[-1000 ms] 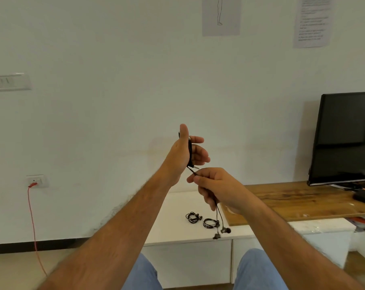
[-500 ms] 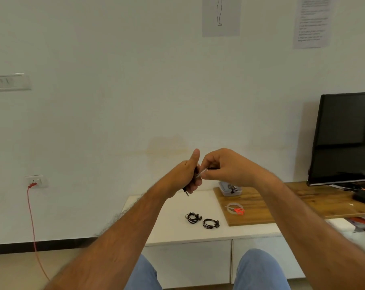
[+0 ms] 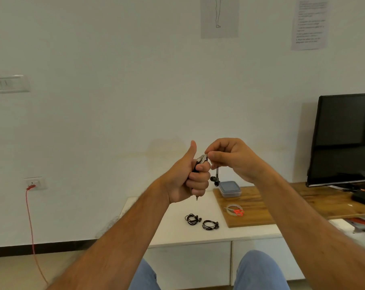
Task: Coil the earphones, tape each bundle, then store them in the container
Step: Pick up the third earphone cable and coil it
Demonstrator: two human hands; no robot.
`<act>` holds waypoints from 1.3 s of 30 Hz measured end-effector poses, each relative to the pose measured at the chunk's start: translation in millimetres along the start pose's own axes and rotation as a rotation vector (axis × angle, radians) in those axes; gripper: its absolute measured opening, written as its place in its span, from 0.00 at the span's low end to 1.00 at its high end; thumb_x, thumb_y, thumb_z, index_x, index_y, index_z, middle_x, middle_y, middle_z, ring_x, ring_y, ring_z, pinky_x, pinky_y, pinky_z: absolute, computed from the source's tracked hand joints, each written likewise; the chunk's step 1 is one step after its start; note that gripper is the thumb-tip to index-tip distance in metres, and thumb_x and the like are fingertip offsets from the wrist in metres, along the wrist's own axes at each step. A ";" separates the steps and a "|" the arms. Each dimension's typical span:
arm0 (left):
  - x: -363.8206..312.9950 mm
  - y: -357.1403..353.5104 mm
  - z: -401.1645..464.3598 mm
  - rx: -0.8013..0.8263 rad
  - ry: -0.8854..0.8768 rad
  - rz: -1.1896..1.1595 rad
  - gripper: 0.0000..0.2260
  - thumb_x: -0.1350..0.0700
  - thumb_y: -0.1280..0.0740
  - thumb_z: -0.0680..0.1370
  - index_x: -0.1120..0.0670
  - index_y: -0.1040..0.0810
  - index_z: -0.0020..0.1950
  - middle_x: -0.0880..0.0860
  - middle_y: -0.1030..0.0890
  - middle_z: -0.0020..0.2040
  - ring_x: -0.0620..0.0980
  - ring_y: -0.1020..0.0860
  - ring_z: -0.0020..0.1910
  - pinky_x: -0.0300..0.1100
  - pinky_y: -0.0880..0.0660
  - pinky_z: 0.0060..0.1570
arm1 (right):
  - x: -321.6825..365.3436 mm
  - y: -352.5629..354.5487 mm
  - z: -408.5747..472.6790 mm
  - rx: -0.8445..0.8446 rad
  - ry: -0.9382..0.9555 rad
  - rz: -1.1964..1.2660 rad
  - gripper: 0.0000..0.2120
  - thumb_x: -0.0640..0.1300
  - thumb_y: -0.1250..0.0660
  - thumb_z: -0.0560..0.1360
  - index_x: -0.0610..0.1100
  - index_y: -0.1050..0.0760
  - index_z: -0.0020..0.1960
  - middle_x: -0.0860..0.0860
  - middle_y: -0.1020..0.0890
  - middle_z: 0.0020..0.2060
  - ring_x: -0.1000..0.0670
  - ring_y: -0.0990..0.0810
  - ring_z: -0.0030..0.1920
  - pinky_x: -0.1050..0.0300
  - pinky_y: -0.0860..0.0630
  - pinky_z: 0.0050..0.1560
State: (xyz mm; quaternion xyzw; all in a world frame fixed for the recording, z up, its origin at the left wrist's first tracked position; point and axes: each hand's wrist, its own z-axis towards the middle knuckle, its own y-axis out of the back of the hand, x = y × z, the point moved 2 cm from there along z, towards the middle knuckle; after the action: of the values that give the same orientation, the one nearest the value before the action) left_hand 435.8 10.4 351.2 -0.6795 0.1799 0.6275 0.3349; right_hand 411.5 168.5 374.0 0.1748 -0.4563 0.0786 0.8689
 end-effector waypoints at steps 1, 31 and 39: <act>-0.5 -1.1 -0.1 0.023 -0.011 -0.035 0.29 0.28 0.53 0.74 0.51 0.35 0.29 0.44 0.42 0.21 0.44 0.48 0.21 0.37 0.45 0.23 | -2.1 -3.1 -0.2 -0.011 -0.001 0.061 0.03 0.37 0.29 0.72 0.44 0.17 0.42 0.43 0.19 0.36 0.47 0.21 0.36 0.53 0.20 0.42; 31.7 64.7 0.0 -0.059 -0.168 -0.337 0.26 0.41 0.45 0.78 0.51 0.36 0.22 0.46 0.37 0.17 0.43 0.45 0.16 0.31 0.42 0.15 | -76.1 -75.1 -13.0 -0.215 -0.220 0.341 0.04 0.34 0.30 0.74 0.40 0.17 0.44 0.44 0.16 0.37 0.47 0.17 0.39 0.52 0.19 0.44; 72.5 106.2 9.2 -0.292 -0.073 -0.340 0.32 0.31 0.52 0.78 0.51 0.35 0.22 0.46 0.37 0.18 0.42 0.39 0.15 0.33 0.41 0.18 | -138.5 -109.8 -10.7 -0.422 -0.332 0.477 0.08 0.32 0.30 0.72 0.44 0.18 0.38 0.46 0.18 0.34 0.45 0.22 0.40 0.49 0.25 0.44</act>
State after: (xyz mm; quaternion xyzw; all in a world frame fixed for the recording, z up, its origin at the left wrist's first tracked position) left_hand 369.2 -46.1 256.4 -0.7181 -0.0423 0.6055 0.3405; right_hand 373.1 74.0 229.3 -0.1095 -0.6253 0.1540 0.7571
